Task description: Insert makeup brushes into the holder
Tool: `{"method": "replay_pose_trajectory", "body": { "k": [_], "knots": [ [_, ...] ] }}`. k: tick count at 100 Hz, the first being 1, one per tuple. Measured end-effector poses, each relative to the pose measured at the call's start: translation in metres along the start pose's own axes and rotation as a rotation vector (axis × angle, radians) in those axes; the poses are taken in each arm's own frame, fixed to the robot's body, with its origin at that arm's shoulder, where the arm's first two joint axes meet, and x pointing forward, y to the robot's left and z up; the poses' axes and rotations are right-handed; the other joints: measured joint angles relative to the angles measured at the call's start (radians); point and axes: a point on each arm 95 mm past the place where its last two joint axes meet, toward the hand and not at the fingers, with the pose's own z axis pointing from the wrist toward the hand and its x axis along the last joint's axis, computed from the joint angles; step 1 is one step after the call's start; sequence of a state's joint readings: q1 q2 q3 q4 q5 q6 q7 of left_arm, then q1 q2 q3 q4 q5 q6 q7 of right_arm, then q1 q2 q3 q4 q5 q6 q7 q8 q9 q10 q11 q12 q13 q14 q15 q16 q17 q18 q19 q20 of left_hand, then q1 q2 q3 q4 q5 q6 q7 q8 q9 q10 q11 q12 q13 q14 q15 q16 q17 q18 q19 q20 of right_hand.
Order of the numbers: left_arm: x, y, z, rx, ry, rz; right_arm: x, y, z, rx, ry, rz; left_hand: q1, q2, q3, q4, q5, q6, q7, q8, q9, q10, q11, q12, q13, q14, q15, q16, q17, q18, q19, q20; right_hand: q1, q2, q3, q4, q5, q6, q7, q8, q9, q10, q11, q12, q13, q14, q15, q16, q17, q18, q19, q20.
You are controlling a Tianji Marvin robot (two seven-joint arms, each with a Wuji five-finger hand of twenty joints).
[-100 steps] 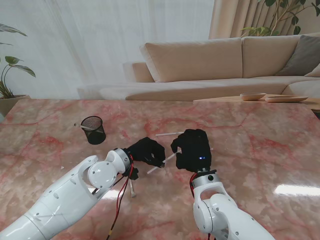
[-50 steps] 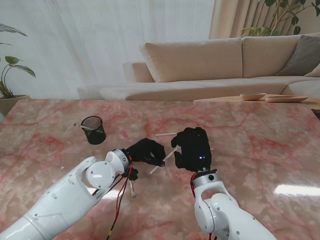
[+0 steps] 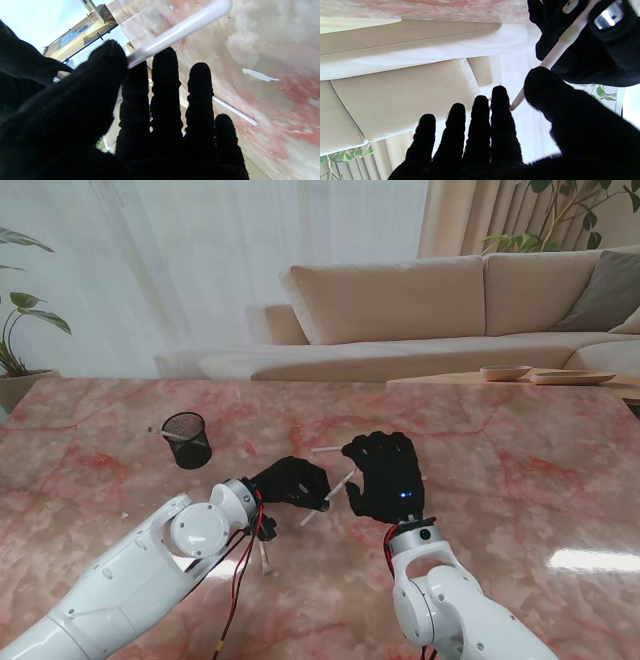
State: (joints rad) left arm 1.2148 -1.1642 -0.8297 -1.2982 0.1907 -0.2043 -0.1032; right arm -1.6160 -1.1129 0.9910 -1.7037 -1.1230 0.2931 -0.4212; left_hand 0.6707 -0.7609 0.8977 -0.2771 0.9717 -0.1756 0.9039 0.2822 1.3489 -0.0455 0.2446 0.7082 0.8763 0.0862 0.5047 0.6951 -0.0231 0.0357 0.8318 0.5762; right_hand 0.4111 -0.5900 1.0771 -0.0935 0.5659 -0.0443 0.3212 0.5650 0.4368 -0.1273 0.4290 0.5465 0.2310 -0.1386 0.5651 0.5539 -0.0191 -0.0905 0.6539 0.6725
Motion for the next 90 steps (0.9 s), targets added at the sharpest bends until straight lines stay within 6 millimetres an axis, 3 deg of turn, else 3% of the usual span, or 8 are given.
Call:
{"method": "replay_pose_trajectory", "body": {
  "k": [53, 64, 77, 90],
  "knots": [
    [-0.0014, -0.0029, -0.0003, 0.041, -0.012, -0.017, -0.0035, 0.0026, -0.0027, 0.045, 0.035, 0.002, 0.008, 0.008, 0.0, 0.005, -0.011, 0.0, -0.01, 0.012, 0.0, 0.0, 0.0, 0.004, 0.0, 0.0, 0.0, 0.008, 0.0, 0.0, -0.001, 0.0, -0.012, -0.062, -0.104, 0.0, -0.025, 0.02, -0.034, -0.038, -0.049, 0.007, -0.014, -0.043, -0.024, 0.005, -0.028, -0.023, -0.018, 0.0, -0.03, 0.0],
    [-0.0018, -0.0029, -0.0005, 0.047, -0.015, -0.024, -0.0038, 0.0029, -0.003, 0.045, 0.041, 0.003, 0.008, 0.008, 0.0, 0.005, -0.011, 0.0, -0.01, 0.015, 0.0, 0.0, 0.0, 0.004, 0.0, 0.0, 0.0, 0.008, 0.0, 0.0, -0.002, 0.0, -0.013, -0.051, -0.175, 0.0, -0.026, 0.02, -0.034, -0.045, -0.05, 0.007, -0.014, -0.044, -0.024, 0.005, -0.028, -0.023, -0.019, 0.0, -0.041, 0.0],
    [-0.0025, -0.0033, -0.0014, 0.065, -0.018, -0.032, -0.0046, 0.0032, -0.0036, 0.04, 0.042, 0.009, 0.008, 0.008, 0.0, 0.005, -0.011, 0.0, -0.01, 0.021, 0.0, 0.0, 0.0, 0.004, 0.0, 0.0, 0.0, 0.009, 0.0, 0.0, -0.002, 0.0, -0.046, 0.036, -0.398, 0.0, -0.078, 0.025, -0.049, -0.053, -0.087, 0.009, -0.027, -0.044, -0.051, 0.005, -0.036, -0.023, -0.02, 0.0, -0.054, 0.0],
    [-0.004, -0.0061, -0.0038, 0.088, -0.021, -0.043, -0.0075, 0.0055, -0.0055, 0.022, 0.027, 0.019, 0.008, 0.008, 0.0, 0.005, -0.011, 0.0, -0.01, 0.021, 0.0, -0.001, 0.0, 0.004, 0.0, 0.0, 0.0, 0.009, 0.0, 0.0, -0.002, 0.0, -0.076, 0.058, -0.427, 0.0, -0.13, 0.049, -0.073, -0.053, -0.146, 0.013, -0.026, -0.045, -0.056, 0.005, -0.08, -0.049, -0.031, 0.0, -0.067, 0.0]
  ]
}}
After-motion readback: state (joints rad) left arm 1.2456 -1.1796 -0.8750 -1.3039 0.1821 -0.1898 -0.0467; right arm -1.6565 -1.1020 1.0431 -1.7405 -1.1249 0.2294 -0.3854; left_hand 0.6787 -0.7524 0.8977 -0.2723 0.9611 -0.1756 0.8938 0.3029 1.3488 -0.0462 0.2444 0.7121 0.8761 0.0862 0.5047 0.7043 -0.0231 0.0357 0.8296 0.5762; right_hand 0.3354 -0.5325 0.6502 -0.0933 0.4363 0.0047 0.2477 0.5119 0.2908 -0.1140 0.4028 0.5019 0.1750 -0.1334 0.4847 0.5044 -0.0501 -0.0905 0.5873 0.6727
